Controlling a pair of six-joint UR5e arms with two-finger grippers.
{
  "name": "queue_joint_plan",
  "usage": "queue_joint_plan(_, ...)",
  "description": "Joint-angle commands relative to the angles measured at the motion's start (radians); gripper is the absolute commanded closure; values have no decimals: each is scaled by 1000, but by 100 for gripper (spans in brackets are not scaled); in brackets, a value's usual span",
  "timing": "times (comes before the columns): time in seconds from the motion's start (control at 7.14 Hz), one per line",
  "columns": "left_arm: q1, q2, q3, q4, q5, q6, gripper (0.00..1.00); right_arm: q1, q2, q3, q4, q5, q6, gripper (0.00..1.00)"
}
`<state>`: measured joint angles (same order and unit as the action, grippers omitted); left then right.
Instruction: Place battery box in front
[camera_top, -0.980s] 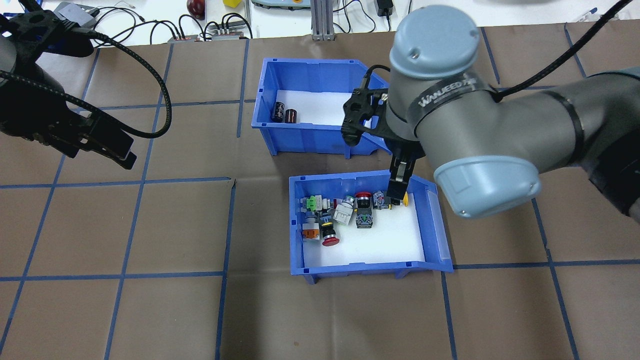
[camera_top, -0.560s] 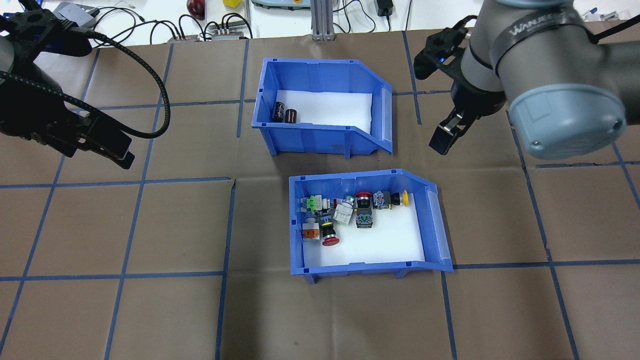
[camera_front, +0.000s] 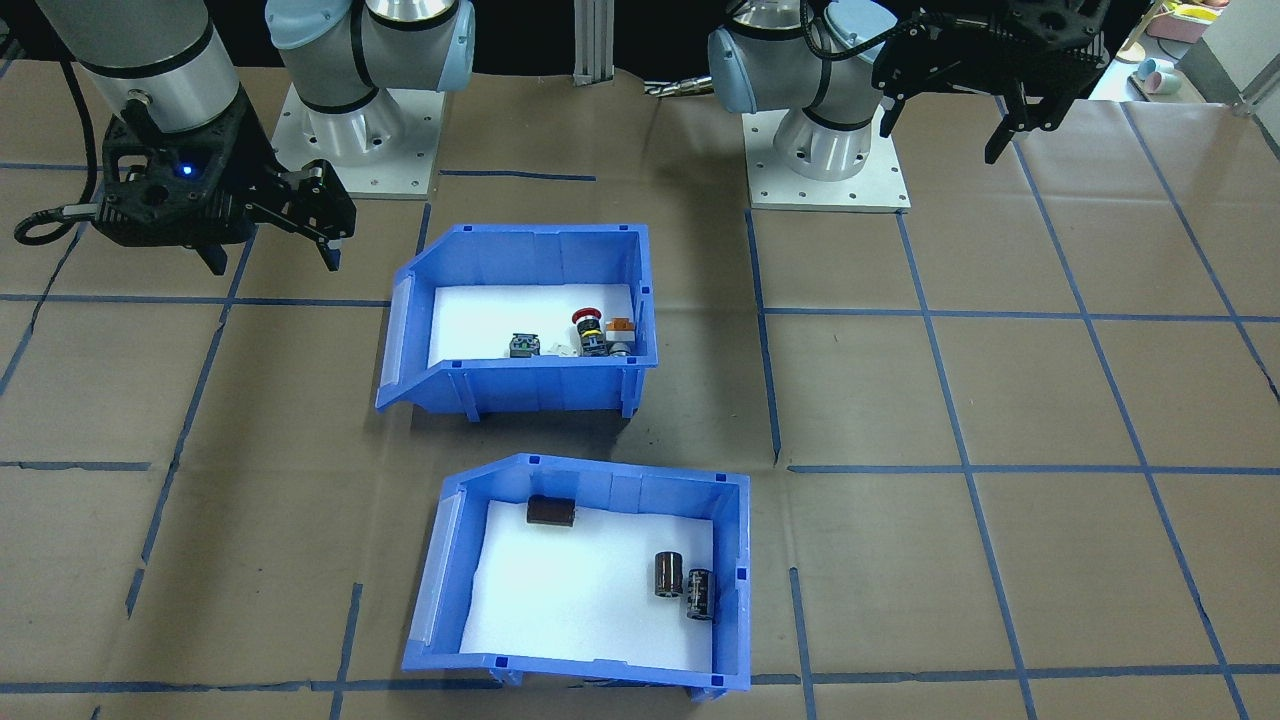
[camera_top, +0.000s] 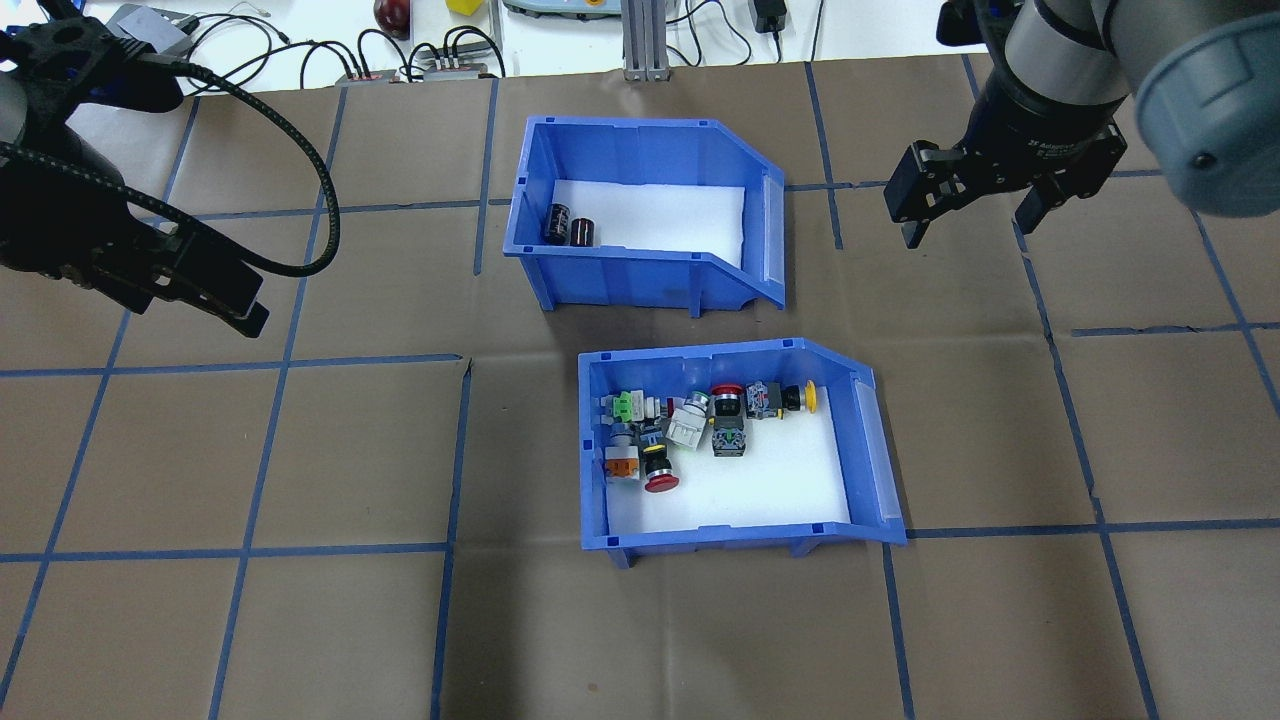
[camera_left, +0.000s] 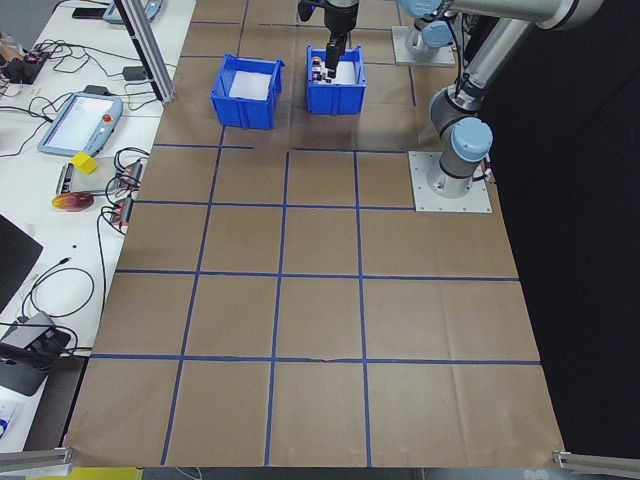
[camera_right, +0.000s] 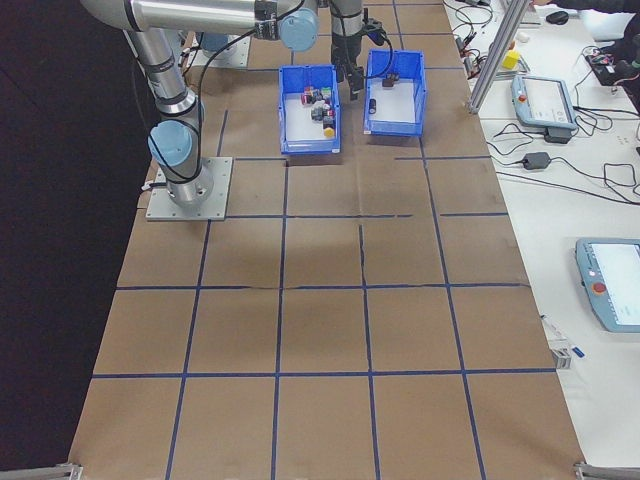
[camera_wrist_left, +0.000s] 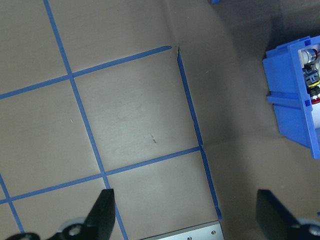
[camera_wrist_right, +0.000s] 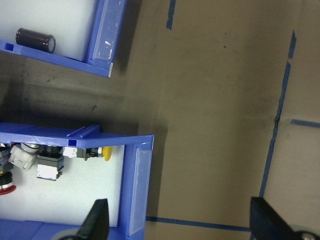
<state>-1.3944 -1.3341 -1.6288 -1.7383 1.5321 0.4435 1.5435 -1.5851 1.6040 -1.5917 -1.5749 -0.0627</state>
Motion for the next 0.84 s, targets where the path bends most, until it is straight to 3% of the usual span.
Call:
queue_joint_plan(0.0,0,1,-2,11,2,1,1,0,-4,-6,33,4,66,0)
queue_joint_plan(0.28,0,4,0,11,9,0,1,0,-3,-6,33,1,66,0)
queue_joint_plan(0.42,0,6,1,11,47,-5,1,0,-4,-6,33,1,66,0)
queue_joint_plan(0.7,-1,35,0,9,51,-64,1,0,-3,-6,32,1,66,0)
